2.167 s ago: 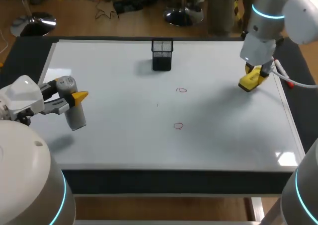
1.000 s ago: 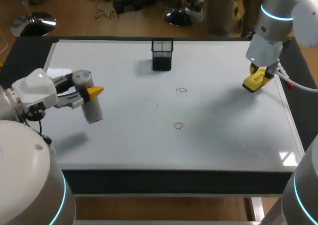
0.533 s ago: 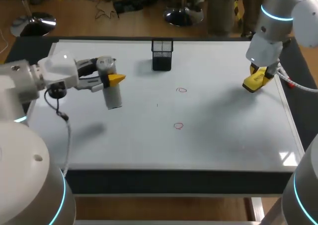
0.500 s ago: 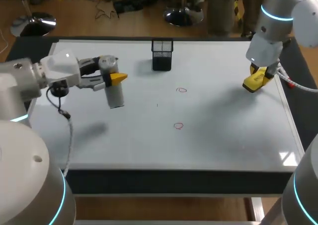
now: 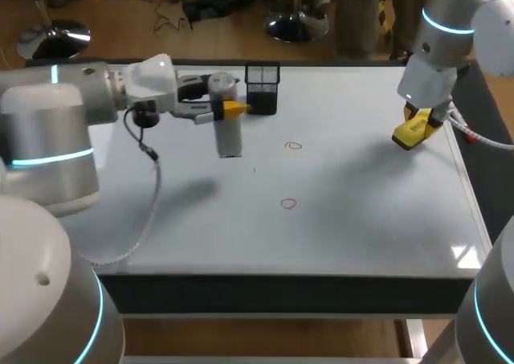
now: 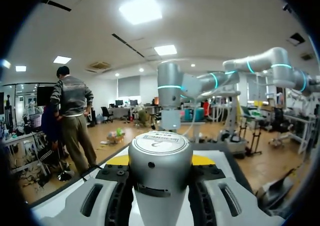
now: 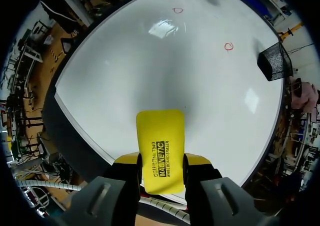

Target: Pick up the inspection probe, press it on each red-marked spot on the whiteboard one by one, put down the probe, pick up the eraser, and wipe off all the red marks.

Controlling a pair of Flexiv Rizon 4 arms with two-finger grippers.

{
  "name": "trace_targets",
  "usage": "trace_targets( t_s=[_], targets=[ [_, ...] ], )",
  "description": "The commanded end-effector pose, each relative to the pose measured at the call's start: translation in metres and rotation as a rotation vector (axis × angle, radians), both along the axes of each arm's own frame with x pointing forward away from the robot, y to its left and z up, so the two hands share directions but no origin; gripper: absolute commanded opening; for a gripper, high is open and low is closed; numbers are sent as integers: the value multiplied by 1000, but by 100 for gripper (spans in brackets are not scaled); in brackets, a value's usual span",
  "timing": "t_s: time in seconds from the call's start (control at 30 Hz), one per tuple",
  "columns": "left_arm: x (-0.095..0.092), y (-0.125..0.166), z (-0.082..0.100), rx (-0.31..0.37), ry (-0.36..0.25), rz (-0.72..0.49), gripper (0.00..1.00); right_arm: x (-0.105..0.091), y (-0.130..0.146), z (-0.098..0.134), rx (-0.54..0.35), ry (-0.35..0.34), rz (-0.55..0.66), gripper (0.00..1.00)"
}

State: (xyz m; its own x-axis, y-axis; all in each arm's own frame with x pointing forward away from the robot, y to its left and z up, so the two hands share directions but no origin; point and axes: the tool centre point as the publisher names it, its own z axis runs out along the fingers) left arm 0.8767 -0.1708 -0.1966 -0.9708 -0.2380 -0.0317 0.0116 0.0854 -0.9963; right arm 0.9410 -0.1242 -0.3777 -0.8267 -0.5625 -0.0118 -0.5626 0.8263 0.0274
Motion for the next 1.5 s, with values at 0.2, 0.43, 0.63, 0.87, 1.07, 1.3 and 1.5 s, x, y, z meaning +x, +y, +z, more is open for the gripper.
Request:
trace_targets(
  t_s=[0.2,0.43,0.63,0.87,1.07,1.3,1.5],
  targets=[
    [36,-96,-17,9,21,-122,0,1,0,1,-3,2,1,0],
    [50,-119,-32,7,25,-147,0,1,0,1,-3,2,1,0],
    [58,-136,-42,2,24,-159,0,1,0,1,-3,2,1,0],
    [68,-147,-52,-3,21,-167,0,1,0,1,-3,2,1,0],
    [74,-145,-57,7,17,-154,0,1,0,1,-3,2,1,0],
    [77,-142,-65,13,18,-153,0,1,0,1,-3,2,1,0],
    [77,-138,-71,19,24,-157,0,1,0,1,-3,2,1,0]
  ],
)
